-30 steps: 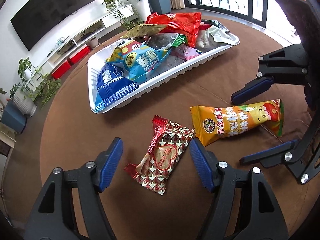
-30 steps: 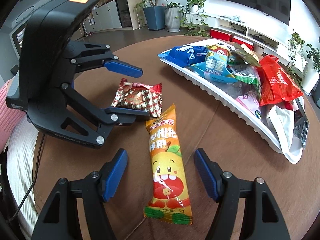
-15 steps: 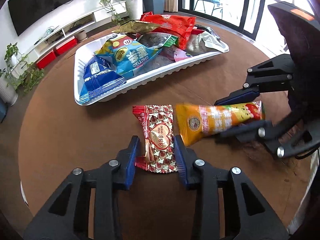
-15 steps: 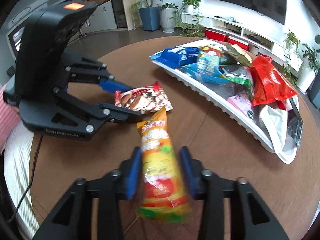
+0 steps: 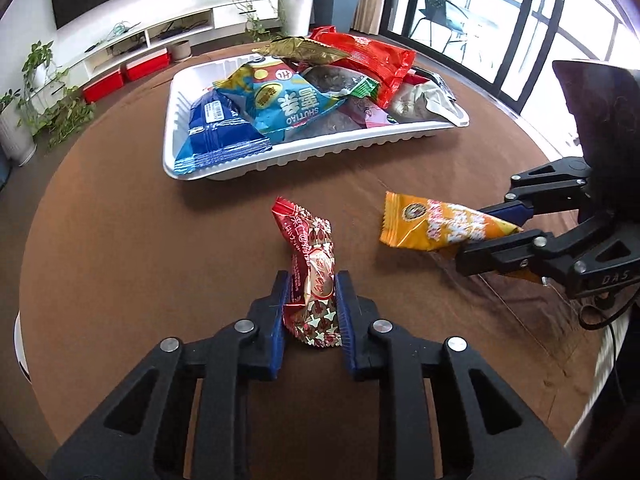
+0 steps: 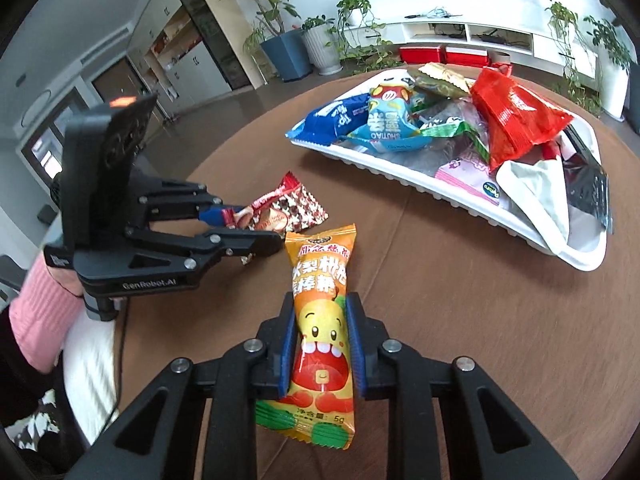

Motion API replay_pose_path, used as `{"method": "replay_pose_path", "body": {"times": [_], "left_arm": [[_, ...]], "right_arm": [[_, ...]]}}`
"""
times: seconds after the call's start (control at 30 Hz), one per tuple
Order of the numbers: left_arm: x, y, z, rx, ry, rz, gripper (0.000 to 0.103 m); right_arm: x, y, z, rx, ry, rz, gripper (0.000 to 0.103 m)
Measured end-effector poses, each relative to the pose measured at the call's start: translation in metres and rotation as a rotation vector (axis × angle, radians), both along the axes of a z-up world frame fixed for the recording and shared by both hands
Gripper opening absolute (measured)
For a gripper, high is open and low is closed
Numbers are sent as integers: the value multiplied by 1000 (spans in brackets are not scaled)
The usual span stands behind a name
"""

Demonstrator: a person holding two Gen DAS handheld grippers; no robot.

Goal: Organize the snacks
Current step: 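Grasp the red patterned packet with the left tool while the right tool grasps the orange cartoon bar, then lift both packets and carry them over the white tray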

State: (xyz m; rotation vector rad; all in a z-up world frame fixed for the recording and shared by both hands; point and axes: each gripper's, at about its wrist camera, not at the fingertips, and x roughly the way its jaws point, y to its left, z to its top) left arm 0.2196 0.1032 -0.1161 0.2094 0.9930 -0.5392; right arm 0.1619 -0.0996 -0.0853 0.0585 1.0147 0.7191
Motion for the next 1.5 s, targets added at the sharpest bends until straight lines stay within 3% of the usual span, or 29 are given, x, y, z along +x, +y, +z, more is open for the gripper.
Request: {"method": "replay_pose_path", "body": {"times": [0.27, 0.63, 1.07, 1.2, 1.3, 1.4, 1.47, 1.5], "left_arm": [[-17, 1, 3, -30, -5, 14, 20], [-31, 0, 21, -82, -26, 20, 20], [-21, -1, 6, -36, -20, 115, 21], [-15, -4, 1, -11, -20, 122, 37], [-11, -4, -1, -17, -24, 119, 39], [-8, -4, -2, -42, -18, 116, 36], [-5, -3, -1, -56, -11, 119, 21], [-4, -1, -1, -68, -4, 127, 20]], "right_arm": [[-11, -4, 5, 62, 2, -21, 25], [7, -22, 8, 148, 21, -61, 25], [5, -24, 4, 142, 17, -68, 25], [3, -25, 2, 134, 20, -67, 25], [5, -23, 0, 129, 26, -68, 25], [4, -20, -2, 127, 34, -68, 25], [5, -19, -2, 130, 42, -68, 25], [6, -19, -3, 132, 43, -69, 25]]}}
